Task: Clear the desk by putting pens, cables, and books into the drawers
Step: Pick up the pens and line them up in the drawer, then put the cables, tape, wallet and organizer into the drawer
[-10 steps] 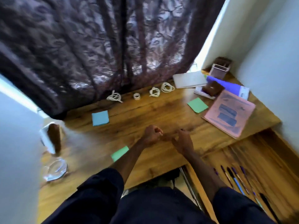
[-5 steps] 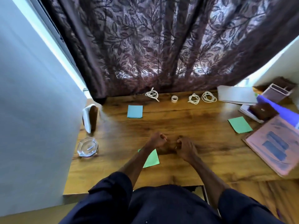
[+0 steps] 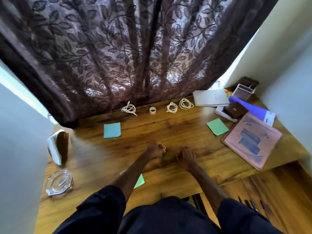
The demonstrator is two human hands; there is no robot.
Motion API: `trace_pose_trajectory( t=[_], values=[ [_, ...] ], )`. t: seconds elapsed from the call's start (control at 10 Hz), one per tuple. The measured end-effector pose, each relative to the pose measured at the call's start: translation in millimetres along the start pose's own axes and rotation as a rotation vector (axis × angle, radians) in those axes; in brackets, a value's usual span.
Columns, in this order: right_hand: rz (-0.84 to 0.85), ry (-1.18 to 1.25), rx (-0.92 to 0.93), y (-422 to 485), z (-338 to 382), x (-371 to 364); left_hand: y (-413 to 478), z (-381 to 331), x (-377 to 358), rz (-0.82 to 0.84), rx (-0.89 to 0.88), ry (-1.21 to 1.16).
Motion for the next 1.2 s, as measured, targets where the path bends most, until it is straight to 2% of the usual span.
trace_pose_trajectory(
  t=[0.2, 0.4, 0.5, 0.6, 0.7, 0.8, 0.9, 1.0, 1.1, 1.2],
  values=[
    [-0.034, -0.036, 0.0, 7, 1, 5, 6, -13, 2, 0.029, -0.008, -0.004],
    [0.064, -0.04, -0.006, 51, 13, -9, 18, 1, 44, -0.082, 0.013, -0.034],
    [0.051, -0.076, 0.031, 90, 19, -20, 28, 12, 74, -0.141, 0.037, -0.023],
    [-0.003, 0.017, 0.109, 132, 24, -19, 44, 34, 107, -0.256, 0.101, 0.003],
    [-0.12, -0.089, 0.079, 151, 57, 41, 60, 59, 134, -0.355, 0.219, -0.004],
    [-0.236, -0.001, 0.012, 178, 76, 88, 60, 59, 160, -0.45, 0.33, 0.047],
    [-0.316, 0.007, 0.055, 230, 42, 80, 67, 44, 181, -0.526, 0.298, 0.243],
    [-0.211, 0.01, 0.086, 285, -17, 28, 81, 24, 203, -0.611, 0.15, 0.215],
    [-0.068, 0.015, 0.017, 280, -18, 18, 96, 14, 219, -0.653, 0.122, 0.226],
    [-0.112, -0.027, 0.001, 267, -11, 31, 110, 8, 219, -0.603, 0.114, 0.358]
  ],
)
Point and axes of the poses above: each hand's wrist, its own y-axis towards the middle knuckle, its own x-axis out of the back of the hand, z = x × y, the point moved 9 cm from there along y, towards the middle knuckle, and after that the axes turned 10 degrees about x, right-handed, at the moved point
